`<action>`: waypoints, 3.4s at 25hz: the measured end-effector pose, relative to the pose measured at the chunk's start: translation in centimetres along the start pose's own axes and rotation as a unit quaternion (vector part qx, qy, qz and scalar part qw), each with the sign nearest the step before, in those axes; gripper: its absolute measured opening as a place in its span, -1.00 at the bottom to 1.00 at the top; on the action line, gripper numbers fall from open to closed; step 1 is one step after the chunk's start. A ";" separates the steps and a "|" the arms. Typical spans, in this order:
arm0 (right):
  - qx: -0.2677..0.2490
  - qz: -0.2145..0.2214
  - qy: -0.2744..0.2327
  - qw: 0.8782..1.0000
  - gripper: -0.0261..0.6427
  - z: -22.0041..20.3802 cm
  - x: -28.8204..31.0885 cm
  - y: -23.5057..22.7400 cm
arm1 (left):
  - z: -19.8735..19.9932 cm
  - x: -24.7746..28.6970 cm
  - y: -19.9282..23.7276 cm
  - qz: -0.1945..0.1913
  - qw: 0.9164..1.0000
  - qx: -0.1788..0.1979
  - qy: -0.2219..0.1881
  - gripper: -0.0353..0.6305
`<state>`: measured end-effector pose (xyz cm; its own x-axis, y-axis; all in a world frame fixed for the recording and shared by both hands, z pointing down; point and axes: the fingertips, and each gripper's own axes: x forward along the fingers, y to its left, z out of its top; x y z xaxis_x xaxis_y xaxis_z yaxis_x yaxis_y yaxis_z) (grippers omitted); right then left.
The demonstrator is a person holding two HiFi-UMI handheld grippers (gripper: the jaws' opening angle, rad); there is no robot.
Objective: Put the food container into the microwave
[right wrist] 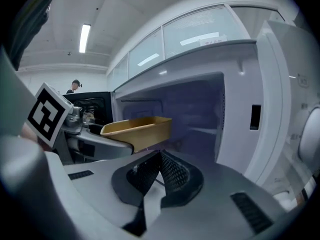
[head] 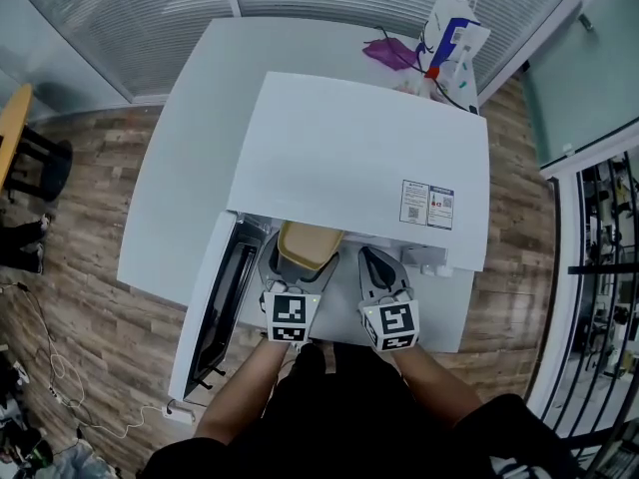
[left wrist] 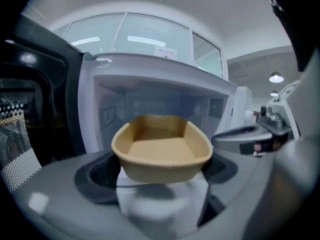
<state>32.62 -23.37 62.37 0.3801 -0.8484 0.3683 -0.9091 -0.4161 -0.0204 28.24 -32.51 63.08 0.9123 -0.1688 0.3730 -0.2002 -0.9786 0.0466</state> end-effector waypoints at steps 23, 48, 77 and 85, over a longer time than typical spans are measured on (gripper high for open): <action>-0.027 0.019 0.013 0.999 -0.93 -1.4 0.7 -0.2 | -0.9 7.4 0.3 0.017 0.999 0.009 0.025 0.60; -0.054 -0.012 -0.041 0.998 -0.93 2.3 -0.8 2.0 | -0.8 1.3 -0.4 0.011 1.000 -0.003 0.014 0.82; -0.061 -0.041 -0.137 0.988 -0.93 10.2 -8.6 7.7 | 4.6 -13.9 -3.2 -0.035 0.994 0.028 -0.099 -0.88; -0.060 -0.051 -0.147 0.986 -0.93 10.9 -9.2 7.9 | 4.3 -14.4 -3.1 -0.031 0.995 0.029 -0.094 -0.88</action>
<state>23.83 -22.38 48.69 0.4878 -0.8696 0.0763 -0.8704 -0.4778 0.1186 17.24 -27.51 53.54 0.9741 -0.1217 0.1905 -0.1257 -0.9920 0.0093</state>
